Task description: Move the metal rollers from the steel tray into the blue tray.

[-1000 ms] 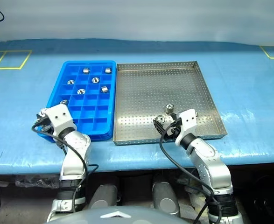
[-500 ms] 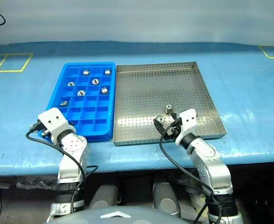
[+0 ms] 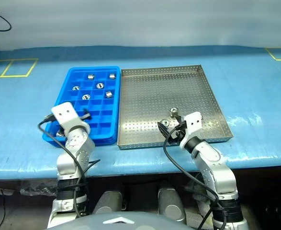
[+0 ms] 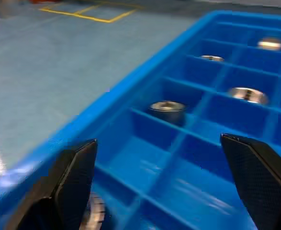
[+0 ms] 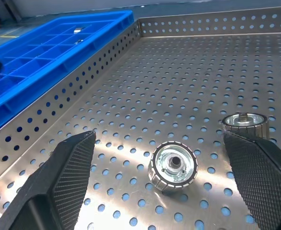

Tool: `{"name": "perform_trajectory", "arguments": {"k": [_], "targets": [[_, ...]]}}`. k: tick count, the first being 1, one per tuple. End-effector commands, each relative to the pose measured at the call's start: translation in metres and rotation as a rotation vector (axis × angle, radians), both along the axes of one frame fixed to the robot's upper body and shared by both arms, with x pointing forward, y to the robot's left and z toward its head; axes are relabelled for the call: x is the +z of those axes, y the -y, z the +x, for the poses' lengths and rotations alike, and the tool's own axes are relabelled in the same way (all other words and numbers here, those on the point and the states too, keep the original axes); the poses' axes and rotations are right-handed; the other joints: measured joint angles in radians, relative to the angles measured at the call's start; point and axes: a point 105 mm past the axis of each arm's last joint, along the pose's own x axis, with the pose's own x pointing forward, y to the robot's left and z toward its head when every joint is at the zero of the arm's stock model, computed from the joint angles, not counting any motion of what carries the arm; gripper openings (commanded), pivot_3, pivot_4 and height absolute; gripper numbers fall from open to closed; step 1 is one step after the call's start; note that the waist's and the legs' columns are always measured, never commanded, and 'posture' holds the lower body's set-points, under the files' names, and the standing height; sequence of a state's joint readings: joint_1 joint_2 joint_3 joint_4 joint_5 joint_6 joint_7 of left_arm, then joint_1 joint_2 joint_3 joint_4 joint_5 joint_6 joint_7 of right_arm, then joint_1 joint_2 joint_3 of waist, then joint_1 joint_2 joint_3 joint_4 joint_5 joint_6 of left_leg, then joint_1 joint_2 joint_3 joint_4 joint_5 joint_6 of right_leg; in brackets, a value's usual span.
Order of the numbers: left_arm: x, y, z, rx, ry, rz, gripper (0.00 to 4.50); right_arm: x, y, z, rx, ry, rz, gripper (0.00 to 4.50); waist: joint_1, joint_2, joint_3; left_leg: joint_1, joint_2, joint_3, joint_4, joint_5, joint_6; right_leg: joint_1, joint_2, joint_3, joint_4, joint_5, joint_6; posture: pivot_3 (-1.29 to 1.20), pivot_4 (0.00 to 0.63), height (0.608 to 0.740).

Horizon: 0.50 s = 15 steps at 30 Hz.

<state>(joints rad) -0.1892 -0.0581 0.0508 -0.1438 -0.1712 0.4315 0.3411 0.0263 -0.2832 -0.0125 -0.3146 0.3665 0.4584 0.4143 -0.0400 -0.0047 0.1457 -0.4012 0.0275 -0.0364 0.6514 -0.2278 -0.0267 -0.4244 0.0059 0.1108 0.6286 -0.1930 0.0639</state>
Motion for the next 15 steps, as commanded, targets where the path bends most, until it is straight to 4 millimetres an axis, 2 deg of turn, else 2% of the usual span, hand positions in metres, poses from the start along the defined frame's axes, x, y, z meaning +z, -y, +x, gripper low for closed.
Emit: {"name": "perform_trajectory", "arguments": {"k": [1, 4, 7, 10, 15], "targets": [[0.04, 0.059, 0.011, -0.39, 0.223, -0.066, 4.47, 0.017, 0.003, 0.002, -0.018, 0.064, 0.027, 4.5, -0.004, -0.007, 0.004, -0.003, 0.0, 0.0, 0.001, 0.003, 0.005, -0.002, 0.0, 0.0, -0.001, 0.0, 0.0, 0.02, 0.15, 0.74], [0.065, 0.098, 0.013, -0.671, 0.339, -0.084, 4.47, 0.021, 0.005, 0.001, -0.03, 0.067, 0.036, 4.5, -0.011, -0.01, 0.006, -0.01, -0.002, 0.0, 0.001, 0.002, 0.008, -0.006, 0.001, 0.005, -0.001, 0.003, 0.004, 0.0, 0.15, 0.74], [0.075, 0.125, 0.011, -0.867, 0.377, -0.098, 4.47, 0.022, 0.006, 0.001, -0.038, 0.068, 0.039, 4.5, -0.011, -0.01, 0.006, -0.01, -0.002, -0.002, -0.003, 0.001, 0.009, -0.008, 0.003, 0.007, -0.001, 0.003, 0.003, -0.02, 0.15, 0.74], [0.059, 0.155, 0.011, -1.043, 0.254, -0.067, 4.47, 0.024, 0.009, -0.001, -0.053, 0.071, 0.041, 4.5, -0.013, -0.01, 0.006, -0.01, -0.002, -0.002, -0.004, -0.002, 0.013, -0.007, 0.003, 0.007, -0.001, 0.001, 0.002, -0.04, 0.15, 0.74], [0.035, 0.171, 0.005, -1.179, 0.095, -0.04, 4.47, 0.025, 0.016, -0.005, -0.084, 0.067, 0.036, 4.5, -0.029, -0.01, 0.006, -0.01, -0.004, -0.002, -0.003, -0.004, 0.015, -0.006, 0.002, 0.008, -0.002, -0.001, 0.005, -0.07, 0.15, 0.74]]}}
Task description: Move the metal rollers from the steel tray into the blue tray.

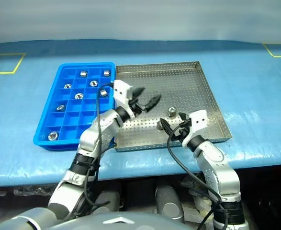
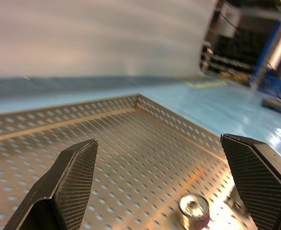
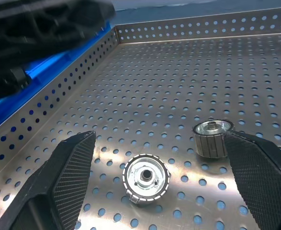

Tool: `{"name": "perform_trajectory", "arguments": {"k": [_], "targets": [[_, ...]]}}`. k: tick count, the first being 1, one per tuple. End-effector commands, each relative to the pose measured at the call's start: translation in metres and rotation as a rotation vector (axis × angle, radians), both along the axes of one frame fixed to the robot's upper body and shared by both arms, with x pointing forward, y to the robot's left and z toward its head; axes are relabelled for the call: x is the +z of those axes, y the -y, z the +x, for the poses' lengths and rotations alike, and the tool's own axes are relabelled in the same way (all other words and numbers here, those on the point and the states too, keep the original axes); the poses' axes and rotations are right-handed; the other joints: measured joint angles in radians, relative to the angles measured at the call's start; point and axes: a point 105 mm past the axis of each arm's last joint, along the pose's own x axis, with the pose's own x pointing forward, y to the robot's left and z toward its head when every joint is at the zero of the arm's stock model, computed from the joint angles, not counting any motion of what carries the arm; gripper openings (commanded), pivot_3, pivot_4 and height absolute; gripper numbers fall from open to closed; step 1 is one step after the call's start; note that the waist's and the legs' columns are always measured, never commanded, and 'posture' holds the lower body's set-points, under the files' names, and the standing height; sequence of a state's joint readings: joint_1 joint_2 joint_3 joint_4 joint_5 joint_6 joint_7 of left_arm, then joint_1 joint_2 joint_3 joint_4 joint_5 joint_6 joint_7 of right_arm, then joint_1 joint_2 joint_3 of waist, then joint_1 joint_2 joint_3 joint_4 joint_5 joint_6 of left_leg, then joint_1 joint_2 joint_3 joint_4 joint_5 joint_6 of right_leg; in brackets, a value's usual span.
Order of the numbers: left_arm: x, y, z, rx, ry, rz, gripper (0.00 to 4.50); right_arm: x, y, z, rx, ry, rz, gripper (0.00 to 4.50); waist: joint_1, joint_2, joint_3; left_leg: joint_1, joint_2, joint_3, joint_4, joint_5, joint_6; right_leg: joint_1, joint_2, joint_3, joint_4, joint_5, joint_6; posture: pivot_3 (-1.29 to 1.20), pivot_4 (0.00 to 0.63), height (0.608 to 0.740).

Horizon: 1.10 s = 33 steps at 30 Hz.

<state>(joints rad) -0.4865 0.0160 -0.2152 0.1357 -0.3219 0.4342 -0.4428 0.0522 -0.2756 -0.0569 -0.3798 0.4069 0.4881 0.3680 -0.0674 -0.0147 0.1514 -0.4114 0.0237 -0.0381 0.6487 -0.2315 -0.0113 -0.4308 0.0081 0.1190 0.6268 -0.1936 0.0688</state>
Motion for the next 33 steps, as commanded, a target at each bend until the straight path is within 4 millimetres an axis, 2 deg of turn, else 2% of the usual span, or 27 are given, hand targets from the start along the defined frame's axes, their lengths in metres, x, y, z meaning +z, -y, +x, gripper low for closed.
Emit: {"name": "perform_trajectory", "arguments": {"k": [1, 6, 12, 20, 24, 28, 29, 33], "targets": [[-0.002, 0.007, -0.004, -0.069, -0.019, 0.049, 4.47, 0.014, 0.007, -0.003, -0.026, 0.051, 0.003, 4.5, -0.006, 0.0, 0.0, 0.0, 0.0, 0.0, 0.0, 0.0, 0.0, 0.0, 0.0, 0.0, 0.0, 0.0, 0.0, -0.07, 0.15, 0.74], [-0.028, 0.012, -0.016, -0.155, -0.066, 0.19, 4.47, 0.015, 0.008, -0.006, -0.036, 0.051, 0.004, 4.5, -0.017, 0.0, 0.0, 0.002, 0.0, 0.0, 0.001, 0.0, 0.0, 0.001, 0.001, 0.0, 0.002, 0.0, 0.0, -0.09, 0.15, 0.74], [-0.047, 0.021, -0.03, -0.212, -0.052, 0.294, 4.47, 0.016, 0.008, -0.007, -0.038, 0.053, 0.003, 4.5, -0.019, 0.0, 0.0, 0.002, 0.0, 0.001, 0.003, 0.0, 0.0, 0.001, 0.0, 0.002, 0.002, 0.0, 0.0, -0.09, 0.15, 0.74], [-0.061, 0.024, -0.018, -0.082, -0.007, 0.329, 4.47, 0.016, 0.007, -0.011, -0.045, 0.056, 0.002, 4.5, -0.02, 0.0, 0.0, 0.002, 0.0, 0.001, 0.003, 0.0, 0.0, 0.001, 0.0, 0.002, 0.002, 0.0, 0.001, -0.12, 0.15, 0.74], [-0.063, 0.021, -0.013, -0.022, -0.008, 0.318, 3.27, 0.016, 0.008, -0.013, -0.053, 0.052, 0.0, 4.5, -0.022, 0.0, 0.0, 0.001, 0.0, 0.001, 0.003, 0.0, 0.0, 0.001, 0.0, 0.002, 0.002, 0.0, 0.001, -0.12, 0.15, 0.74], [-0.057, 0.025, -0.016, -0.037, -0.024, 0.22, 1.99, 0.015, 0.008, -0.013, -0.053, 0.049, 0.0, 4.5, -0.027, 0.0, 0.0, 0.001, 0.0, 0.001, 0.003, 0.0, 0.0, 0.001, 0.0, 0.002, 0.002, 0.001, 0.001, -0.11, 0.15, 0.74], [-0.056, 0.026, -0.018, -0.044, -0.03, 0.204, 1.85, 0.015, 0.008, -0.012, -0.053, 0.048, 0.001, 4.5, -0.027, 0.0, 0.0, 0.001, 0.0, 0.001, 0.003, 0.0, 0.0, 0.001, 0.0, 0.002, 0.002, 0.001, 0.001, -0.1, 0.15, 0.74], [-0.033, 0.015, -0.011, 0.071, 0.002, 0.088, 1.85, 0.013, 0.001, -0.007, -0.016, 0.04, 0.009, 4.5, -0.026, 0.0, 0.0, 0.002, 0.0, 0.001, 0.003, 0.0, 0.0, 0.001, 0.0, 0.003, 0.002, 0.001, 0.002, -0.04, 0.15, 0.74]]}}
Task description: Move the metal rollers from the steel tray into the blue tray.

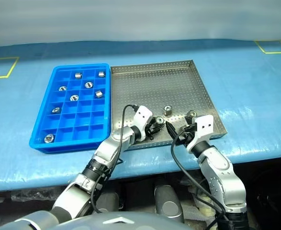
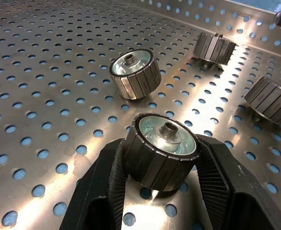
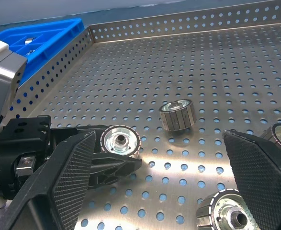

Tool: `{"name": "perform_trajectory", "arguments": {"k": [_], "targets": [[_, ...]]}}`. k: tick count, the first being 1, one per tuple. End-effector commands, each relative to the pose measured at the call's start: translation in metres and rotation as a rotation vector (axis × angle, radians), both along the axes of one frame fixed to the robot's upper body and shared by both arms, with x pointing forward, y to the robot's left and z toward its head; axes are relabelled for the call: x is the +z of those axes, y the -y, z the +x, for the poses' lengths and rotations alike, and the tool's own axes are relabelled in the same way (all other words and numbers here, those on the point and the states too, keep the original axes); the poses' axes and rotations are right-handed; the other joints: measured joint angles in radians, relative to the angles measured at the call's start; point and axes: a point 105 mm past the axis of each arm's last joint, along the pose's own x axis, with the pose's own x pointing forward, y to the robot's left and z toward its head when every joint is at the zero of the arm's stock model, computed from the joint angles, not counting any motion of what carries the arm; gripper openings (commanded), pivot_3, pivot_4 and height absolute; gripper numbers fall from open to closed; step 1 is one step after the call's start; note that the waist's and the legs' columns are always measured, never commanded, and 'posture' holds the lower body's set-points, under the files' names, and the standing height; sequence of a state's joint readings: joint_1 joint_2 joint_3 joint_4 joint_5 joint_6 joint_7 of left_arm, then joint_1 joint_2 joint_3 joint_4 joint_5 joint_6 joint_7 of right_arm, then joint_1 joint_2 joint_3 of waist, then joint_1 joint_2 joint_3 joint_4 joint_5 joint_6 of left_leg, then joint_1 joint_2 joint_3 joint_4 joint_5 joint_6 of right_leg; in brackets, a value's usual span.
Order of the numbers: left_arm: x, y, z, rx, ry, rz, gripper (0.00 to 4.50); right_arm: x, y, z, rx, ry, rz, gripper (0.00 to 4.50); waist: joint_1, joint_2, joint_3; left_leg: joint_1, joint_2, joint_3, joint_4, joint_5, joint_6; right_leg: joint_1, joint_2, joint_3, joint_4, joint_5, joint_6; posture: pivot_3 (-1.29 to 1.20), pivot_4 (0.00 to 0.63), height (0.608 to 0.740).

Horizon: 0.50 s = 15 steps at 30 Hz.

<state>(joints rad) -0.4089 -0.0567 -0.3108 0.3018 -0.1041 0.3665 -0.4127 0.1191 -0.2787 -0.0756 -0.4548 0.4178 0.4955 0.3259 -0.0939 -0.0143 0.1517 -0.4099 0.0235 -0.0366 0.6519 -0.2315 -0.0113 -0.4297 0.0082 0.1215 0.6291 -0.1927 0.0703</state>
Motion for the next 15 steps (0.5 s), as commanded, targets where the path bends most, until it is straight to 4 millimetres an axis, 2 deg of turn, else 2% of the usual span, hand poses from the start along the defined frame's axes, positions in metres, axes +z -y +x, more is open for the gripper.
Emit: {"name": "perform_trajectory", "arguments": {"k": [1, 5, 9, 13, 15], "targets": [[0.047, -0.009, 0.008, 0.101, 0.124, -0.158, 1.85, 0.011, -0.01, 0.007, 0.053, 0.04, 0.02, 4.5, 0.001, 0.0, 0.0, 0.0, 0.0, 0.0, 0.0, 0.0, 0.0, 0.0, 0.0, 0.0, 0.0, 0.0, 0.0, 0.0, 0.15, 0.74], [0.081, -0.028, 0.008, 0.241, 0.251, -0.213, 1.85, 0.013, -0.025, 0.018, 0.123, 0.043, 0.035, 4.5, 0.02, 0.0, 0.0, 0.0, 0.0, 0.0, 0.001, 0.0, 0.0, 0.0, 0.0, 0.0, 0.001, 0.001, 0.001, 0.07, 0.15, 0.74], [0.1, -0.052, 0.008, 0.441, 0.295, -0.251, 1.85, 0.014, -0.04, 0.028, 0.205, 0.039, 0.042, 4.5, 0.051, -0.001, 0.001, 0.001, 0.0, -0.001, 0.001, 0.0, 0.0, 0.002, 0.0, 0.0, 0.001, 0.001, 0.001, 0.2, 0.15, 0.74], [0.107, -0.079, 0.007, 0.631, 0.357, -0.196, 1.85, 0.014, -0.054, 0.036, 0.276, 0.035, 0.041, 4.5, 0.106, -0.001, 0.001, 0.001, -0.001, -0.002, 0.001, 0.0, 0.0, 0.002, 0.0, -0.001, 0.001, 0.003, 0.004, 0.28, 0.15, 0.74], [0.097, -0.101, 0.008, 0.765, 0.345, -0.122, 1.85, 0.014, -0.063, 0.04, 0.323, 0.032, 0.042, 4.5, 0.129, -0.001, 0.001, 0.0, -0.001, -0.002, 0.001, 0.0, 0.0, 0.002, 0.0, -0.001, 0.0, 0.004, 0.006, 0.31, 0.15, 0.74]]}}
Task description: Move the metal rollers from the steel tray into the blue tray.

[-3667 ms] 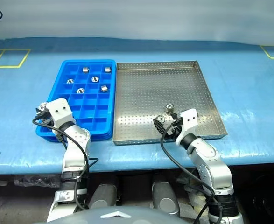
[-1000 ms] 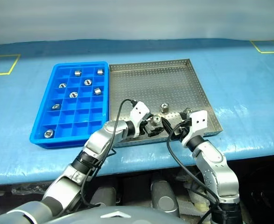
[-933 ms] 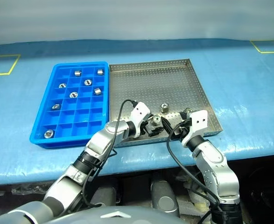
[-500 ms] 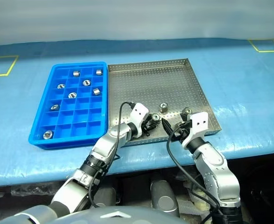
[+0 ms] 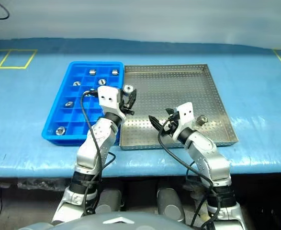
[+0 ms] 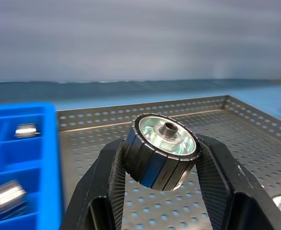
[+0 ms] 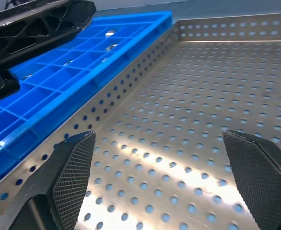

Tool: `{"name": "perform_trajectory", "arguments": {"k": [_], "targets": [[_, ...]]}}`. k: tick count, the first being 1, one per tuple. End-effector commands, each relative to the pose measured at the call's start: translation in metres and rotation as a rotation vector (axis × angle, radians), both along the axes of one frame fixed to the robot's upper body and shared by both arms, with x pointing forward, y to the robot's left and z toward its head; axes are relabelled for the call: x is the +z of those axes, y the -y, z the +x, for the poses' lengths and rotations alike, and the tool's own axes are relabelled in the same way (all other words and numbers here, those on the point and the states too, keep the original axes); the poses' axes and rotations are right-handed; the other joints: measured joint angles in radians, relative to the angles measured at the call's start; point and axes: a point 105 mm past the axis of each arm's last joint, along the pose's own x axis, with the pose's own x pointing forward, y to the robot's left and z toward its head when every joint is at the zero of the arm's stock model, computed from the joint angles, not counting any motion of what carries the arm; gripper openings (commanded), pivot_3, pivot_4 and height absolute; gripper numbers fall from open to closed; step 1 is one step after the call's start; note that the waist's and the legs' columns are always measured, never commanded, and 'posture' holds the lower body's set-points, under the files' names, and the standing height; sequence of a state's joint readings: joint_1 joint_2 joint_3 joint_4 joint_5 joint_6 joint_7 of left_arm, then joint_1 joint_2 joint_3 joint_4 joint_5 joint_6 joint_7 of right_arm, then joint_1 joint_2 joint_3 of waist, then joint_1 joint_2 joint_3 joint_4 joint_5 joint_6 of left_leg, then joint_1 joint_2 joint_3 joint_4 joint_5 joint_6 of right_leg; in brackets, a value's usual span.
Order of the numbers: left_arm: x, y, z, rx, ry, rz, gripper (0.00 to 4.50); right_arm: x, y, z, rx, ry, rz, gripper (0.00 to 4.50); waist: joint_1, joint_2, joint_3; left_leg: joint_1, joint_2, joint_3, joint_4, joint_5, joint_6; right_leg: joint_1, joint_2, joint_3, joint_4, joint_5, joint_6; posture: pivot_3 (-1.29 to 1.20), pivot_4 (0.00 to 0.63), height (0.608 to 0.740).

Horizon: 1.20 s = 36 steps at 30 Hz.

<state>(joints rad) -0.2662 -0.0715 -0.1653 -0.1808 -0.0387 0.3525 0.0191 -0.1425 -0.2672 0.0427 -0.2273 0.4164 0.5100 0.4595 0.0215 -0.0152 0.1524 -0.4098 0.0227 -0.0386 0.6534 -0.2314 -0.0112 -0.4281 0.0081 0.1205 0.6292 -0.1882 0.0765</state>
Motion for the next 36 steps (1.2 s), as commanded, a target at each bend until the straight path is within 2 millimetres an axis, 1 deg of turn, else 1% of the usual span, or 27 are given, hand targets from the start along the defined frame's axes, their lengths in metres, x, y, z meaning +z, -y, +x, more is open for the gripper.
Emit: {"name": "perform_trajectory", "arguments": {"k": [1, 2, 5, 10, 16, 19, 24, 26, 27, 28, 29, 30, 31, 32, 34, 36], "targets": [[-0.002, -0.023, -0.006, 0.215, -0.029, -0.014, 1.85, 0.009, -0.017, 0.005, 0.085, 0.031, 0.011, 4.5, 0.024, 0.0, 0.0, 0.0, 0.0, 0.0, 0.0, 0.0, 0.0, 0.0, 0.0, 0.0, 0.0, 0.0, 0.0, 0.34, 0.15, 0.74], [-0.008, -0.031, -0.006, 0.257, -0.05, -0.006, 1.85, 0.009, -0.02, 0.006, 0.102, 0.03, 0.009, 4.5, 0.033, 0.0, 0.0, 0.0, 0.0, 0.0, 0.0, 0.0, 0.0, 0.0, 0.0, 0.0, 0.0, 0.0, 0.0, 0.35, 0.15, 0.74], [-0.012, -0.044, -0.01, 0.318, -0.062, 0.014, 1.85, 0.008, -0.025, 0.007, 0.138, 0.023, 0.003, 4.5, 0.07, 0.0, 0.0, 0.0, 0.0, 0.0, 0.001, 0.0, 0.0, 0.0, 0.0, -0.001, 0.0, 0.0, 0.0, 0.38, 0.15, 0.74], [-0.023, -0.06, -0.013, 0.363, -0.108, 0.031, 1.85, 0.006, -0.031, 0.007, 0.169, 0.016, 0.004, 4.5, 0.127, -0.001, 0.0, -0.002, -0.001, -0.001, 0.001, 0.0, 0.0, 0.0, -0.001, -0.001, -0.001, -0.001, -0.003, 0.4, 0.15, 0.74], [-0.031, -0.068, -0.012, 0.389, -0.146, 0.038, 1.85, 0.003, -0.03, 0.005, 0.168, 0.006, -0.001, 4.5, 0.155, -0.001, 0.0, -0.002, -0.001, 0.0, 0.003, 0.0, 0.0, 0.0, -0.001, -0.001, -0.001, -0.002, -0.004, 0.38, 0.15, 0.74], [-0.038, -0.066, -0.011, 0.373, -0.182, 0.033, 1.85, 0.003, -0.028, 0.004, 0.161, 0.006, 0.002, 4.5, 0.159, -0.001, 0.0, -0.002, -0.001, 0.0, 0.003, 0.0, 0.0, 0.0, -0.001, -0.001, -0.001, -0.002, -0.004, 0.37, 0.15, 0.74], [-0.037, -0.063, -0.009, 0.358, -0.185, 0.027, 1.85, 0.001, -0.026, 0.002, 0.153, 0.001, 0.0, 4.5, 0.159, -0.001, 0.0, -0.002, 0.0, 0.0, 0.003, 0.0, 0.0, 0.0, -0.001, -0.001, -0.001, -0.002, -0.004, 0.35, 0.15, 0.74], [-0.037, -0.067, -0.008, 0.384, -0.191, 0.027, 2.6, 0.001, -0.026, 0.001, 0.151, 0.002, 0.0, 4.5, 0.159, -0.001, 0.0, -0.001, 0.0, 0.0, 0.003, 0.0, 0.0, 0.0, -0.001, -0.001, -0.001, -0.001, -0.004, 0.35, 0.15, 0.74], [-0.035, -0.067, -0.007, 0.378, -0.175, 0.018, 2.83, 0.002, -0.026, 0.002, 0.147, 0.005, 0.0, 4.5, 0.158, -0.001, 0.0, -0.002, 0.0, 0.0, 0.003, 0.0, 0.0, 0.0, -0.001, -0.001, -0.001, -0.001, -0.004, 0.34, 0.15, 0.74], [-0.029, -0.066, -0.006, 0.375, -0.142, 0.01, 3.2, 0.002, -0.025, 0.002, 0.141, 0.009, -0.001, 4.5, 0.158, -0.001, 0.0, -0.002, 0.0, 0.0, 0.003, 0.0, 0.0, 0.0, -0.001, -0.001, -0.001, -0.001, -0.004, 0.34, 0.15, 0.74], [-0.022, -0.064, -0.005, 0.364, -0.108, 0.006, 3.47, 0.003, -0.024, 0.003, 0.133, 0.012, -0.001, 4.5, 0.158, -0.001, 0.0, -0.002, 0.0, 0.0, 0.003, 0.0, 0.0, 0.0, -0.001, -0.001, -0.001, -0.001, -0.004, 0.33, 0.15, 0.74], [-0.017, -0.063, -0.005, 0.357, -0.086, 0.004, 3.47, 0.004, -0.023, 0.003, 0.127, 0.015, -0.001, 4.5, 0.158, -0.001, 0.0, -0.002, 0.0, 0.0, 0.003, 0.0, 0.0, 0.0, -0.001, -0.001, -0.001, -0.001, -0.004, 0.33, 0.15, 0.74], [-0.009, -0.055, -0.004, 0.306, -0.052, -0.032, 3.47, 0.005, -0.02, 0.004, 0.113, 0.019, 0.002, 4.5, 0.158, -0.001, 0.0, -0.002, 0.0, 0.0, 0.003, 0.0, 0.0, 0.0, -0.001, -0.001, -0.001, -0.001, -0.004, 0.31, 0.15, 0.74], [-0.001, -0.045, -0.003, 0.231, -0.017, -0.074, 3.47, 0.006, -0.018, 0.004, 0.097, 0.024, 0.004, 4.5, 0.156, -0.001, 0.0, -0.002, 0.0, 0.0, 0.003, 0.0, 0.0, 0.0, -0.001, -0.001, -0.002, -0.001, -0.004, 0.27, 0.15, 0.74], [0.012, -0.023, -0.003, 0.072, 0.044, -0.1, 3.47, 0.009, -0.011, 0.005, 0.051, 0.036, 0.002, 4.5, 0.153, -0.001, 0.0, -0.002, 0.0, 0.0, 0.003, 0.0, 0.0, -0.001, -0.001, -0.001, -0.002, -0.001, -0.004, 0.22, 0.15, 0.74], [0.017, 0.002, -0.003, -0.08, 0.061, -0.115, 3.47, 0.015, -0.002, 0.002, -0.014, 0.057, 0.026, 4.5, 0.14, -0.001, 0.0, -0.004, -0.001, 0.001, 0.004, 0.0, 0.0, -0.001, -0.001, -0.001, -0.003, -0.001, -0.004, 0.15, 0.15, 0.74]]}}
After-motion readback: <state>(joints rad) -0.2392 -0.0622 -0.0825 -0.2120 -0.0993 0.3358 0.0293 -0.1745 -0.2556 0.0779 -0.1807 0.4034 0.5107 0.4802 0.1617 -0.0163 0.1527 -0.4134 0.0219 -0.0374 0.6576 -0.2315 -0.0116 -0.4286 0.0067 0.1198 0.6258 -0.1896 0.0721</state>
